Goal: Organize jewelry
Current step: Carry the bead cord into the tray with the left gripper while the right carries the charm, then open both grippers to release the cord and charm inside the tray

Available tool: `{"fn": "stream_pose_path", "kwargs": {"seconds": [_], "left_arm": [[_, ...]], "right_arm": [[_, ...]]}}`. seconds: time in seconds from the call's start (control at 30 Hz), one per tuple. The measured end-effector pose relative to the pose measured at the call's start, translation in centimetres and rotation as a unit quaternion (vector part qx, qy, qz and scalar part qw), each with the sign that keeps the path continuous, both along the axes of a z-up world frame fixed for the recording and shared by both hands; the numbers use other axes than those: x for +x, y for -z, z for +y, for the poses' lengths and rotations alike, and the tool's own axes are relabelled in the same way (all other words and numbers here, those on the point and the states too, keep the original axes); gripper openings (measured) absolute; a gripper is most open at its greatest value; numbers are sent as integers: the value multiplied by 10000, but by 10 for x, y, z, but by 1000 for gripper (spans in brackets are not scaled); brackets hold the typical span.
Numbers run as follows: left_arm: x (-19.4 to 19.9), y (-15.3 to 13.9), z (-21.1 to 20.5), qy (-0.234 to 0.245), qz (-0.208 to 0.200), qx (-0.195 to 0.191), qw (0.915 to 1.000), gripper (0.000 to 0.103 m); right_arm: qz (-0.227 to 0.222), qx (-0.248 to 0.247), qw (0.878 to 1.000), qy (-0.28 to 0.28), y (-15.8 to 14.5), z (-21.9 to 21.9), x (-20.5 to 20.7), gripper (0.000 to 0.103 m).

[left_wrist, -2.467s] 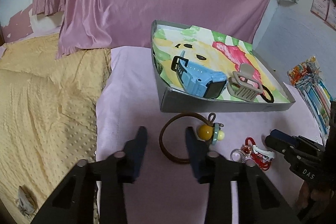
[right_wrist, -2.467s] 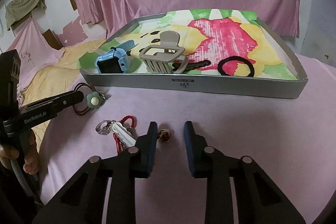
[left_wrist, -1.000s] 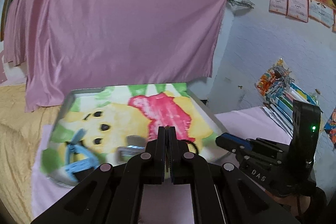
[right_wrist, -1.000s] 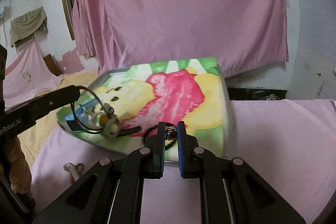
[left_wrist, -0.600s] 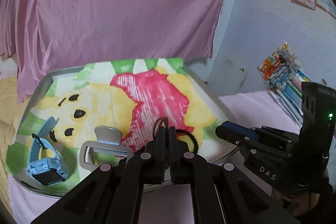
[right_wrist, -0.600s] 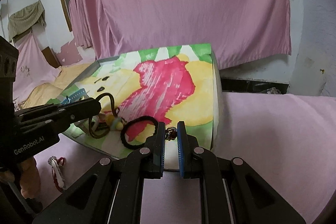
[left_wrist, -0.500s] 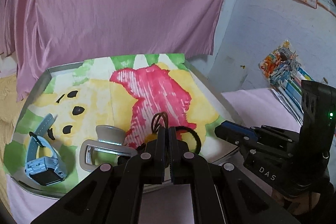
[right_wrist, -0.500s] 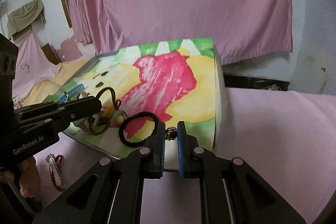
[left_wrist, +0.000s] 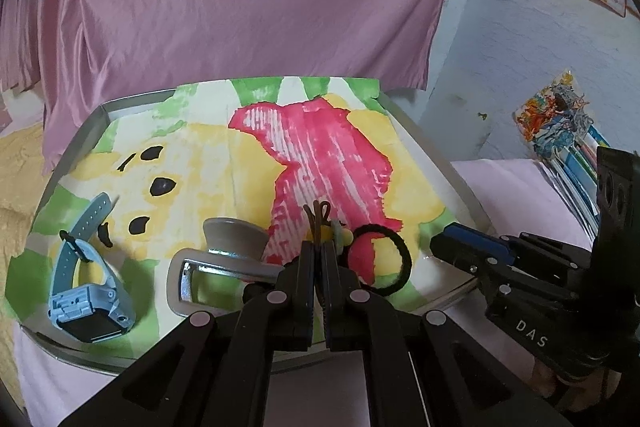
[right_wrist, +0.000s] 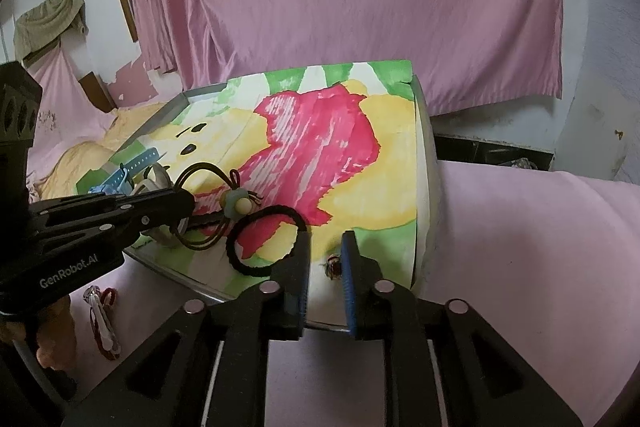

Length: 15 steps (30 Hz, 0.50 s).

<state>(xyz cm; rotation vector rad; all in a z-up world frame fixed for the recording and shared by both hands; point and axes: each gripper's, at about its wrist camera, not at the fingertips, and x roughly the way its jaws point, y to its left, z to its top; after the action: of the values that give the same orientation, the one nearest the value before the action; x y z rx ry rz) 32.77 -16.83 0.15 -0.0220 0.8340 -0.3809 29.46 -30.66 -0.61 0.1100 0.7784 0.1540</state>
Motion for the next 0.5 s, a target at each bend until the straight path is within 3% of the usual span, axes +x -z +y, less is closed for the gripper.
{"fn": "stream_pose_path", "kwargs": {"seconds": [0.17,0.3,0.4,0.47,0.5], "left_arm": [[-7,-9,3,-35,-147,11,9999,5],[-12,-15,9,-84,-222,-61,9997,12],[-20,-22,16,-142,-342,-215,9991,47],[-26,-26,21,-200,-487,-331,9981,63],[-29,-28,23,-237,-574,-361,9974,63]], "right_arm": [[-135,-3,9999,104,-8,-1,-9,38],[-315,90,9993,206,-17,-3,-20,41],[-461,97,9985,273,-24,-4,-27,50],[-566,96,9979,313,-28,-4,-34,50],[-620,101,9975,331,-30,-3,-37,50]]}}
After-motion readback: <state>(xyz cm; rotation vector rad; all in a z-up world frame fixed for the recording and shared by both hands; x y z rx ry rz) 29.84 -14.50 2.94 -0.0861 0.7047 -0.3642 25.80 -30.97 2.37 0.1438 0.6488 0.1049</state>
